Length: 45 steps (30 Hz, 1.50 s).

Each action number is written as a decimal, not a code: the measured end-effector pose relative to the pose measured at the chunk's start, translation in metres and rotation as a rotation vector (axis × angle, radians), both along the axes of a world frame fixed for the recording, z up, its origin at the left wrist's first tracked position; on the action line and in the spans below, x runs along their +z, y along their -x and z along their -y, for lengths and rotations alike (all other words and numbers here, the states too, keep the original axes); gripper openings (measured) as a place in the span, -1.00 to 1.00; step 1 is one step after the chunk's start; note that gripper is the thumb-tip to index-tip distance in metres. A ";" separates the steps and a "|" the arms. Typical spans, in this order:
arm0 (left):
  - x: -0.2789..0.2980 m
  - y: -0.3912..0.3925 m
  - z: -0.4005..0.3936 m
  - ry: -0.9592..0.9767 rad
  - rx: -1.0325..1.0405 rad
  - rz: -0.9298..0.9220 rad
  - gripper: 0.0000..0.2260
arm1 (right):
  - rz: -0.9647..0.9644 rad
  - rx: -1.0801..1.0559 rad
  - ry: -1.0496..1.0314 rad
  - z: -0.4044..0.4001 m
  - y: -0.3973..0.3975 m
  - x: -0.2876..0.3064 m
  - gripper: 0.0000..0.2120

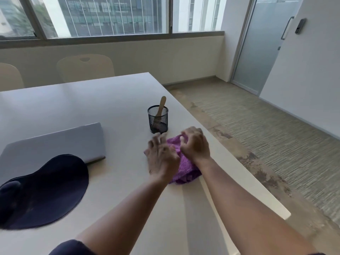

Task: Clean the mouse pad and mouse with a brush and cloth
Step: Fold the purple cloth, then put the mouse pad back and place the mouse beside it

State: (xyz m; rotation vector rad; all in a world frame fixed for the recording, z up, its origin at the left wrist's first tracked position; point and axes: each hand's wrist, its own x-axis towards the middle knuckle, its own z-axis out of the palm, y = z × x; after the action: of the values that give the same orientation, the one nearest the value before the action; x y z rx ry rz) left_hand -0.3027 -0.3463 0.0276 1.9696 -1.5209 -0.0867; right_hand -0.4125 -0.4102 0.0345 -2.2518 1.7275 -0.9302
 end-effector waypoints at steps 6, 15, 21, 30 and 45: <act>-0.032 0.006 0.011 -0.245 -0.095 0.062 -0.49 | -0.160 0.361 -0.216 0.004 0.005 -0.032 -0.61; -0.044 0.005 0.006 -0.308 -0.063 0.187 -0.26 | -0.334 0.269 -0.382 0.018 0.012 -0.048 -0.48; -0.045 0.001 -0.001 -0.323 -0.057 0.217 -0.14 | -0.347 0.251 -0.400 0.018 0.013 -0.049 -0.47; -0.041 -0.006 0.005 -0.287 -0.174 0.197 -0.17 | -0.338 0.129 -0.419 0.008 0.012 -0.048 -0.46; 0.010 -0.065 -0.009 -0.069 -0.159 0.118 -0.39 | 0.042 0.159 -0.238 -0.016 -0.054 0.014 -0.61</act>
State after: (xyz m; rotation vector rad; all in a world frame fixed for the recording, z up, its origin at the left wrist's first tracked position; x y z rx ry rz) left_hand -0.2374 -0.3368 0.0373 1.9338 -1.7718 -0.0920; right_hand -0.3589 -0.3938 0.0481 -2.1601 1.5256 -0.6942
